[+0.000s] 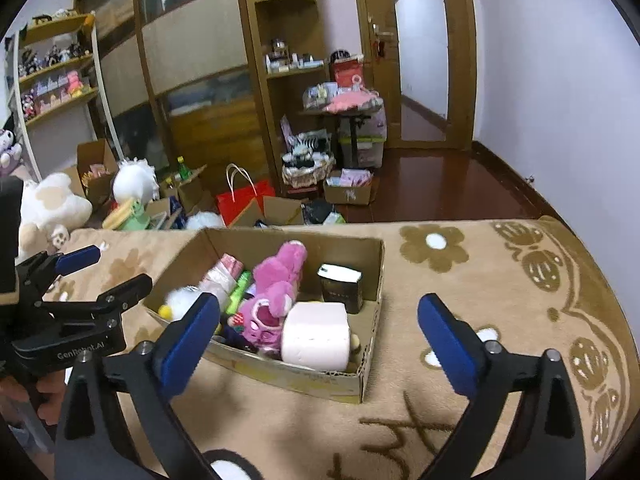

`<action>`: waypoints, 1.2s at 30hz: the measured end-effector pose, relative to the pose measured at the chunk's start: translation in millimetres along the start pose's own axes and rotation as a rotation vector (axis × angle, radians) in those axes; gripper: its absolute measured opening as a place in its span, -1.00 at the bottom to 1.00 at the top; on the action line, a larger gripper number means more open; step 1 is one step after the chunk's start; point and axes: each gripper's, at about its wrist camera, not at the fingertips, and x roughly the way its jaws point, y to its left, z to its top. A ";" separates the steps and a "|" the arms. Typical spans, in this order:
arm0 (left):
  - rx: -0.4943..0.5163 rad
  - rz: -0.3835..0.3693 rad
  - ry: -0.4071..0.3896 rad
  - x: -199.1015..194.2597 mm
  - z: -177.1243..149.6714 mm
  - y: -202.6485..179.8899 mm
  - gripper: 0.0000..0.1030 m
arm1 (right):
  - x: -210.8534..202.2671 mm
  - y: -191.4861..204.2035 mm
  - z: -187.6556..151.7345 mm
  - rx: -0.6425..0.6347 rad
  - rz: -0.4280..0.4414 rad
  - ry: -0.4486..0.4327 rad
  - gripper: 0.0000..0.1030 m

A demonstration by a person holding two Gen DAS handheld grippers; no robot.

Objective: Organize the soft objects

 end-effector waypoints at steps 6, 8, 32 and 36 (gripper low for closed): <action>-0.017 0.001 -0.071 -43.9 3.1 5.8 0.94 | -40.2 2.8 5.6 0.018 -0.009 -0.054 1.00; -0.018 -0.005 -0.088 -57.0 3.6 7.6 0.96 | -53.3 5.2 6.8 0.005 -0.013 -0.065 1.00; -0.053 0.014 -0.276 -164.9 -49.9 29.5 0.98 | -165.1 19.2 -40.7 -0.016 -0.075 -0.208 1.00; -0.037 -0.004 -0.269 -162.0 -56.7 26.4 0.98 | -170.4 17.0 -45.9 -0.004 -0.081 -0.236 1.00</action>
